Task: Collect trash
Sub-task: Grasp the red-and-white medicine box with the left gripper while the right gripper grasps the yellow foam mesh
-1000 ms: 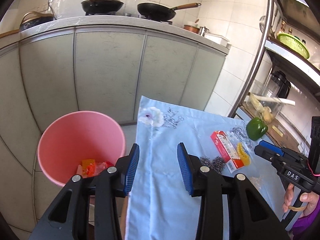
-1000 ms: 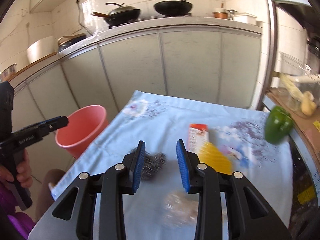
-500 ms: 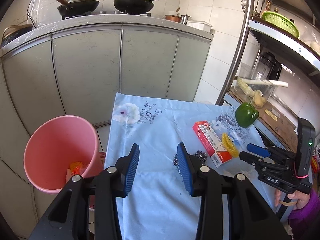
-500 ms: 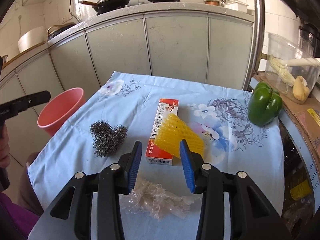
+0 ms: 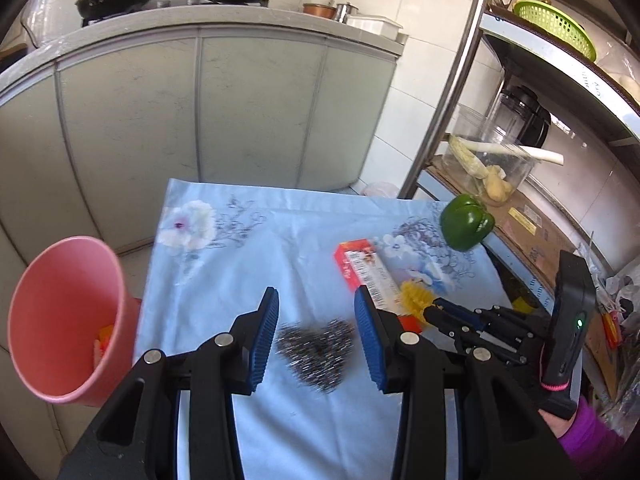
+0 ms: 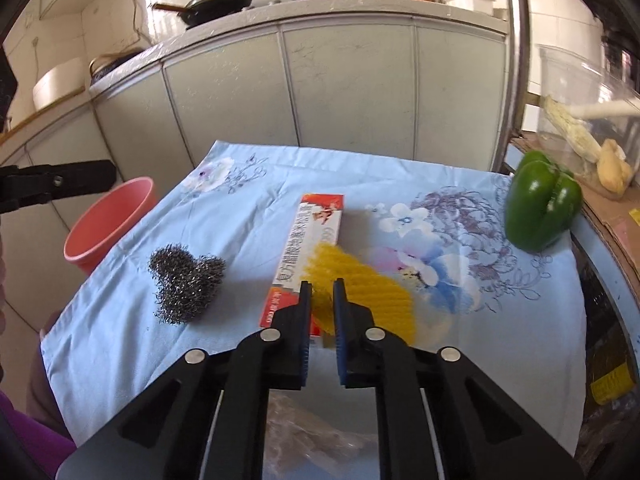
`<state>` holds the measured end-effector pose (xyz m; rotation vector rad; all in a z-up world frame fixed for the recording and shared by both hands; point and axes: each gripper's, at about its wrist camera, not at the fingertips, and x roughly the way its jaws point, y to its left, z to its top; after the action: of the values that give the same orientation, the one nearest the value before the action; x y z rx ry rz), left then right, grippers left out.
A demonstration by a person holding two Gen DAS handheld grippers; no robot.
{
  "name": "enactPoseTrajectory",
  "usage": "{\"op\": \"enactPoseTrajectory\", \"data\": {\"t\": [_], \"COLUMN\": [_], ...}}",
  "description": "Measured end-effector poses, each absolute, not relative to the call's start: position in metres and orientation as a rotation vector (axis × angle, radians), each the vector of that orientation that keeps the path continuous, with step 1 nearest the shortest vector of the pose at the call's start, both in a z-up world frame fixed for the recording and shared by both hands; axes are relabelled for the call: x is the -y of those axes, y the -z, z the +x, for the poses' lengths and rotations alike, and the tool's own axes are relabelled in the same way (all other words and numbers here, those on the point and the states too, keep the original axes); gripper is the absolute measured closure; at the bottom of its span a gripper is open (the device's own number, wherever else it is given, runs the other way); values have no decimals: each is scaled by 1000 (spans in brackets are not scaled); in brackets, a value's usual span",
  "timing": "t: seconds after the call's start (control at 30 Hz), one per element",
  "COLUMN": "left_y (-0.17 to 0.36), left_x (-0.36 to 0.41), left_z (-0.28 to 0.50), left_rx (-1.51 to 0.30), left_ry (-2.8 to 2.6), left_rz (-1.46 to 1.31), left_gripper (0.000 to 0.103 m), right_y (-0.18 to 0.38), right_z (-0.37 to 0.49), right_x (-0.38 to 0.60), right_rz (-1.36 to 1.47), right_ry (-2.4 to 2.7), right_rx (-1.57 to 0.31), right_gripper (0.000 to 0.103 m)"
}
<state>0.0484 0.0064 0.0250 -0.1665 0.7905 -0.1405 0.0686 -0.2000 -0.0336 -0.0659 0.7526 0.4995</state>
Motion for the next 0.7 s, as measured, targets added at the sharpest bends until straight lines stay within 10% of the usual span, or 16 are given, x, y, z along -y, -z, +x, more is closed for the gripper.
{"op": "enactPoseTrajectory", "data": {"t": [0.7], "left_y": [55], "left_x": [85], "left_z": [170], "left_rx": [-1169], "left_ry": [14], "left_rz": [-236], "left_gripper": [50], "right_y": [8], "right_z": [29], "right_x": [280], "right_rz": [108], "right_ry": [-407], "right_rx": [-652], "right_gripper": [93]}}
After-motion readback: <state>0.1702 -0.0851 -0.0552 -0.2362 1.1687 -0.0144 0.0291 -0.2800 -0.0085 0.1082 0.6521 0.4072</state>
